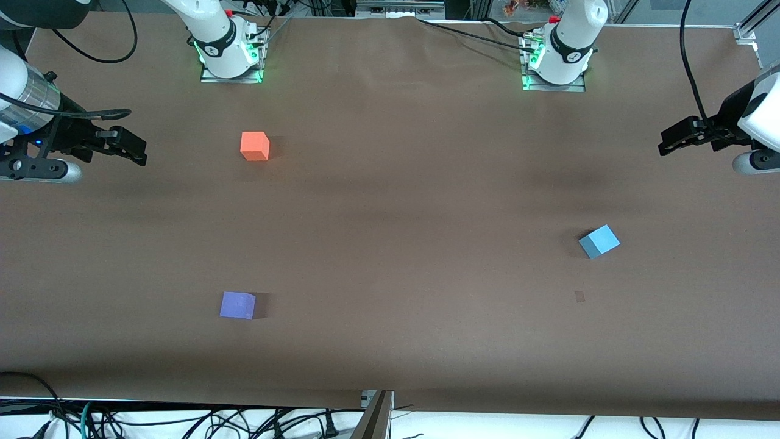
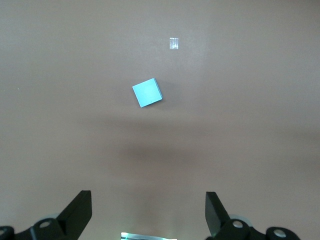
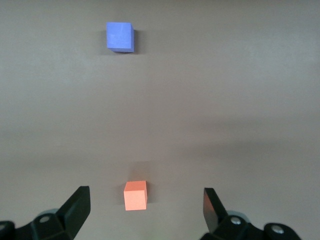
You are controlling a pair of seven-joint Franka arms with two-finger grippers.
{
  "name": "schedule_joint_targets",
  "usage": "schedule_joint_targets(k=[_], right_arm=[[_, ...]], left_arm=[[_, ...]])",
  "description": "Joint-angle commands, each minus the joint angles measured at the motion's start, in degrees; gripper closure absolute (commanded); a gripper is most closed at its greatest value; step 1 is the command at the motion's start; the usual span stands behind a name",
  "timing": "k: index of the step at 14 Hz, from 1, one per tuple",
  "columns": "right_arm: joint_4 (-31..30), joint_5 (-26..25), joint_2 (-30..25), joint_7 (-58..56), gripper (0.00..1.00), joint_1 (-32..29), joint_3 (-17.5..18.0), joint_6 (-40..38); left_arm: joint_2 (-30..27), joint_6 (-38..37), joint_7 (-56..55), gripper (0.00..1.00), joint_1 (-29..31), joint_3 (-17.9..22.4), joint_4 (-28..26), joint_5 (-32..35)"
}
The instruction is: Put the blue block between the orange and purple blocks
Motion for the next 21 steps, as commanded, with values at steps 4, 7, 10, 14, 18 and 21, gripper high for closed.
schedule_joint_targets(k=[4, 7, 10, 14, 18, 21], right_arm=[[-0.26, 1.24, -0.37, -0.35, 0.00, -0.45, 0.04, 0.30], [-0.17, 1.24, -0.28, -0.79, 0.00, -0.45, 0.04, 0.30], [-0.17, 1.15, -0.28, -0.44, 0.00, -0.27, 0.13, 0.39], [-0.17, 1.15, -0.28, -0.70, 0.00, -0.36, 0.13, 0.39], [-0.17, 1.32, -0.28, -0.70, 0.00, -0.36, 0.13, 0.39], [-0.17, 1.32, -0.28, -0.79, 0.00, -0.45, 0.13, 0.39]], left_arm=[[-0.55, -0.78, -0.02, 0.00, 0.22, 0.36, 1.06, -1.67], [-0.02, -0.61, 0.95, 0.00, 0.22, 0.45, 1.15, -1.67], [0.07, -0.69, 0.86, 0.00, 0.48, 0.54, 1.24, -1.58], [0.24, -0.61, 0.69, 0.00, 0.92, 0.45, 1.24, -1.32], [0.59, -0.78, 0.34, 0.00, 1.01, 0.54, 1.15, -1.41], [0.95, -0.87, 0.07, 0.00, 1.01, 0.54, 1.15, -1.41]])
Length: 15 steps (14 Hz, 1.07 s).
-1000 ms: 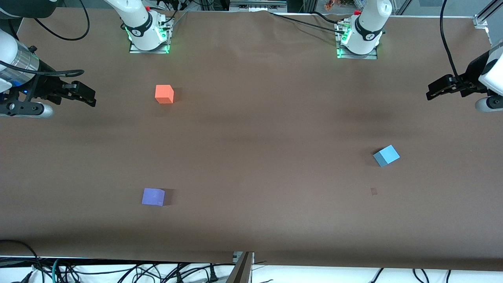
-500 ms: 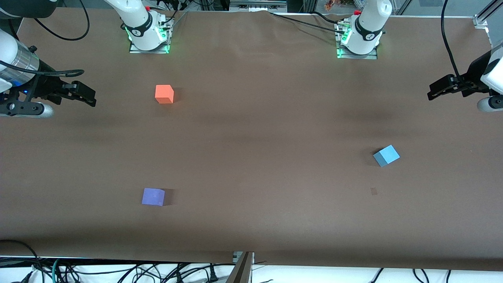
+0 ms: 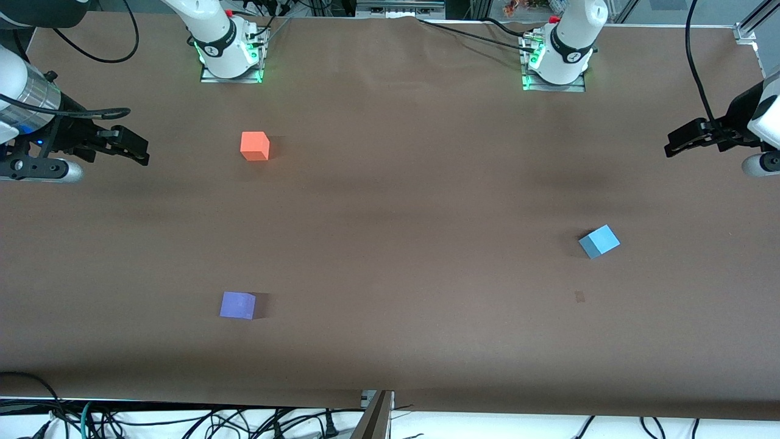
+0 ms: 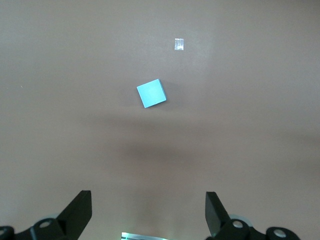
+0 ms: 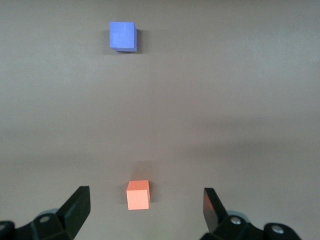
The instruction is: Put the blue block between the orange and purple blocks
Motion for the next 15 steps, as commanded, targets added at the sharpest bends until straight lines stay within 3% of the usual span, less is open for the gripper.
schedule_joint_targets(k=[1, 5, 9, 11, 15], right_arm=[[-0.17, 1.03, -0.28, -0.70, 0.00, -0.45, 0.15, 0.30], [-0.17, 1.03, -0.28, -0.88, 0.00, -0.54, 0.07, 0.38], [-0.17, 1.03, -0.28, -0.88, 0.00, -0.54, 0.07, 0.38], [-0.17, 1.03, -0.20, -0.97, 0.00, -0.97, -0.55, 0.38], [-0.17, 1.03, 0.59, -1.23, 0.00, -0.98, -0.73, 0.38]], left_arm=[[0.34, -0.86, 0.00, 0.00, 0.28, 0.22, 0.62, -1.41], [1.57, 1.49, -2.45, 0.00, 1.58, 0.31, -4.28, -0.97], [3.58, 24.92, -11.38, 0.00, 2.47, 0.39, -20.62, 1.39], [9.27, 31.36, -18.42, 0.00, 2.39, 0.39, -21.27, 1.67], [20.36, 45.43, -20.21, 0.00, 2.47, 0.31, -20.91, 1.58]])
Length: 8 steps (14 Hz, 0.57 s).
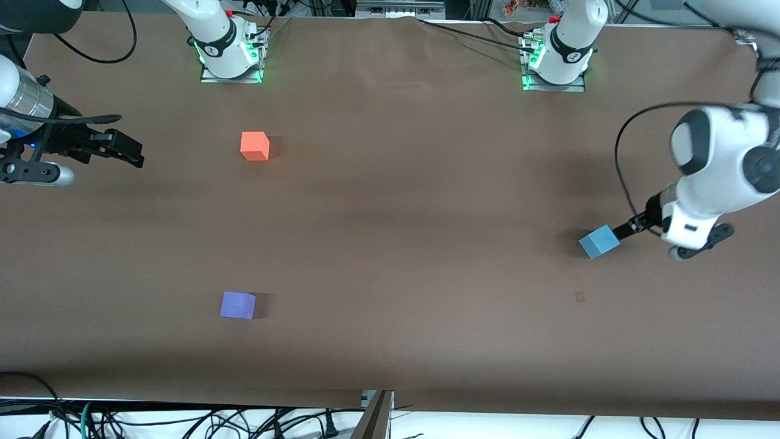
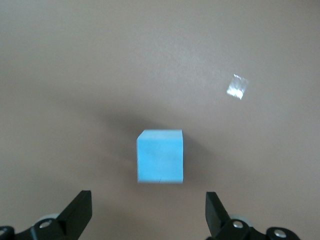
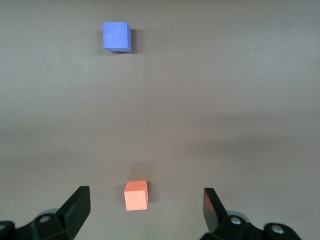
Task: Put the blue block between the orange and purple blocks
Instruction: 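Reach the left gripper down to the light-blue cube and grasp it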
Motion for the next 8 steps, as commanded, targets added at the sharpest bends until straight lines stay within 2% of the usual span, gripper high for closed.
schedule_joint_targets(k=[1, 4, 8], right_arm=[[-0.15, 0.91, -0.05, -1.16, 0.00, -0.52, 0.04, 0.38], [-0.15, 0.91, -0.05, -1.16, 0.00, -0.44, 0.04, 0.29], [-0.15, 0.91, -0.05, -1.34, 0.00, -0.52, 0.04, 0.21]], left_arm=[[5.47, 5.23, -2.06, 0.00, 0.12, -0.22, 1.36, 1.13], [8.11, 8.93, -2.67, 0.00, 0.82, -0.31, 1.18, 0.43], [8.82, 10.52, -3.11, 0.00, 0.91, -0.31, 0.13, 0.43]])
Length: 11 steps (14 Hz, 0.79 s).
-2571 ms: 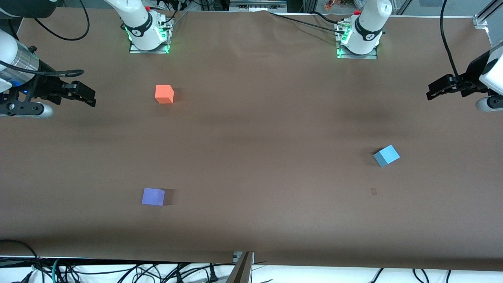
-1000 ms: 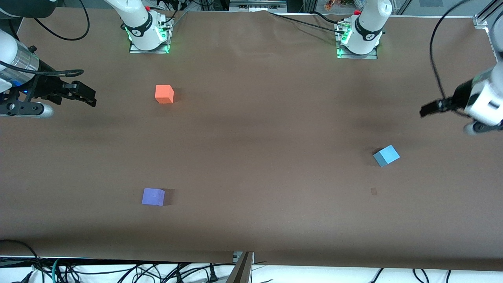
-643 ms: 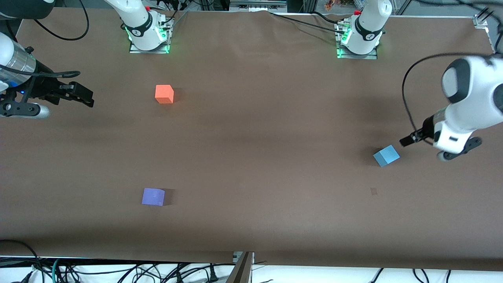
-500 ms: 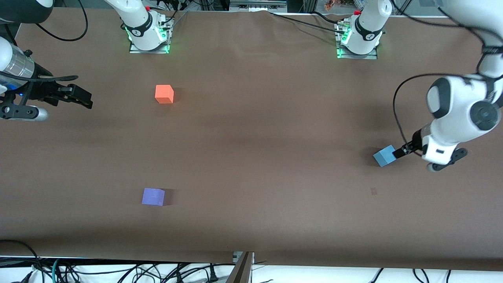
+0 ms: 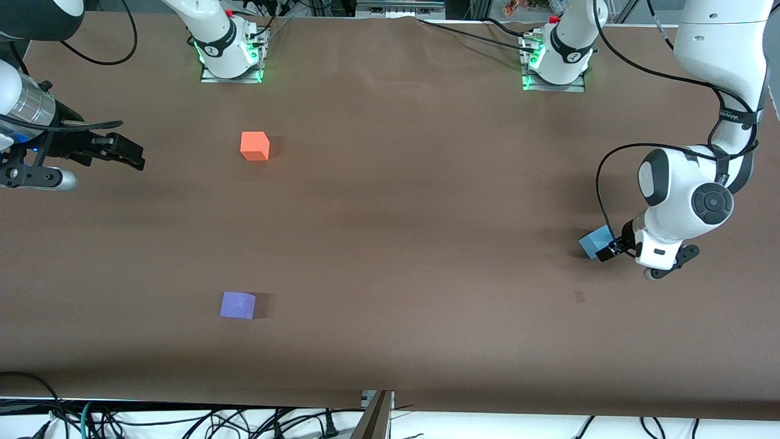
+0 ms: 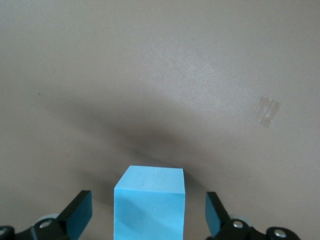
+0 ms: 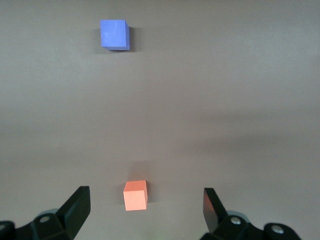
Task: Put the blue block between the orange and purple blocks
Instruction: 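Reach the left gripper down to the light-blue cube and grasp it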
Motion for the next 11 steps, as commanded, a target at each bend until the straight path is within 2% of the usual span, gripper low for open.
schedule_joint_targets(k=[1, 3, 8, 9, 11], right_arm=[[-0.15, 0.91, -0.40, -1.33, 0.00, -0.35, 0.07, 0.19], [-0.15, 0.91, -0.40, -1.33, 0.00, -0.35, 0.16, 0.19], [-0.15, 0.99, -0.40, -0.98, 0.00, -0.08, 0.25, 0.28], [-0.15, 0.99, -0.32, -1.06, 0.00, -0.08, 0.33, 0.28], [-0.15, 0.91, -0.23, -0.97, 0.00, 0.00, 0.33, 0.19]], left_arm=[[0.36, 2.66, -0.92, 0.00, 0.38, -0.30, -1.35, 0.44], [1.24, 7.06, -0.92, 0.00, 0.38, -0.39, -3.46, 0.35], [2.21, 7.08, -0.74, 0.00, 0.21, -0.56, -4.35, 0.35], [2.12, 6.38, -0.04, 0.10, -0.06, -0.65, -4.52, 0.43], [1.95, 3.66, 0.66, 0.47, -0.58, -0.74, -4.44, 0.96]])
